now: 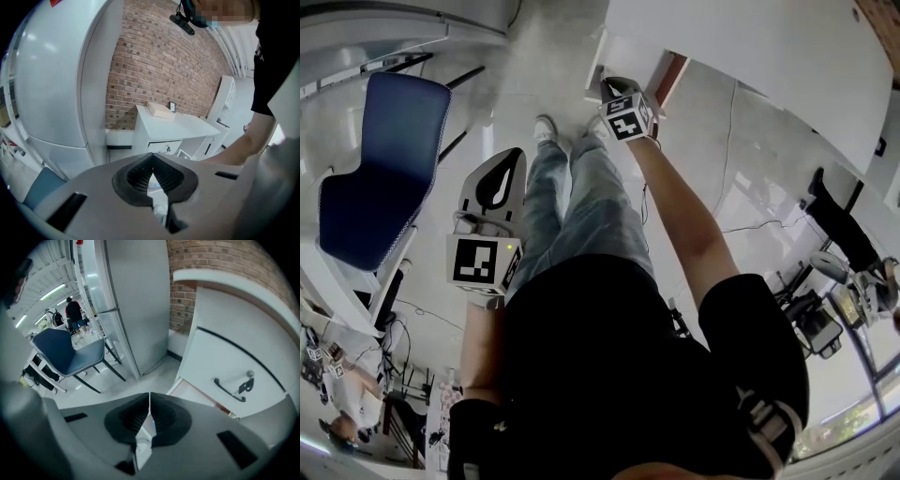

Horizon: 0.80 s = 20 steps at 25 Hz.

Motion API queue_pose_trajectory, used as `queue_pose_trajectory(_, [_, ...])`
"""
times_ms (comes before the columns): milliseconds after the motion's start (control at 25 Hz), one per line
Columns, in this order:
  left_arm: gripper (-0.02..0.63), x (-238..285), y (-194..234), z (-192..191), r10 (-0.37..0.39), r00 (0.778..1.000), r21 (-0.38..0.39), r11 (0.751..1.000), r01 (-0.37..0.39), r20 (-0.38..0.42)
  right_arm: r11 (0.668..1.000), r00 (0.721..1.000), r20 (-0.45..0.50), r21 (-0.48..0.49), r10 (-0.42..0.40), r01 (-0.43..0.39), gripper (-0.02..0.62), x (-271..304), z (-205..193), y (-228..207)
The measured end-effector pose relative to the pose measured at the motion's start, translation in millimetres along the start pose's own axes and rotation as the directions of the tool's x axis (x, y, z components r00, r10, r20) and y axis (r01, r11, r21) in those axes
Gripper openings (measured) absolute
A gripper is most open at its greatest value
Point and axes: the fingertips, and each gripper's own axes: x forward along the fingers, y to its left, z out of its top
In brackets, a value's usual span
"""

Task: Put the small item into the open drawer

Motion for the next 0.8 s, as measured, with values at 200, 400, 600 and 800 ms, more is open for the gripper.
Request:
queue_pose_trajectory(200, [0.003,-10,0,22,-0.017,0.998,0.028,0.999,0.015,0.059,0.999,0.993,0.122,0.032,-0.004,0.0,0.012,-63,42,12])
queue_pose_trajectory(400, [0.003,-20,0,50,-0.031,0.993,0.047,0.999,0.025,0.116,0.999,0.973,0.229,0.049,-0.011,0.0,0.012,-131,83,27])
queue_pose_trajectory(600, [0.002,-28,-12,78,-0.057,0.984,0.074,0.996,0.045,0.168,0.998,0.944,0.329,0.067,-0.037,0.016,0.012,-206,115,30])
queue_pose_trajectory(800, [0.003,-39,-23,105,-0.079,0.973,0.106,0.993,0.057,0.215,0.998,0.905,0.422,0.056,-0.056,0.036,0.012,-279,144,32])
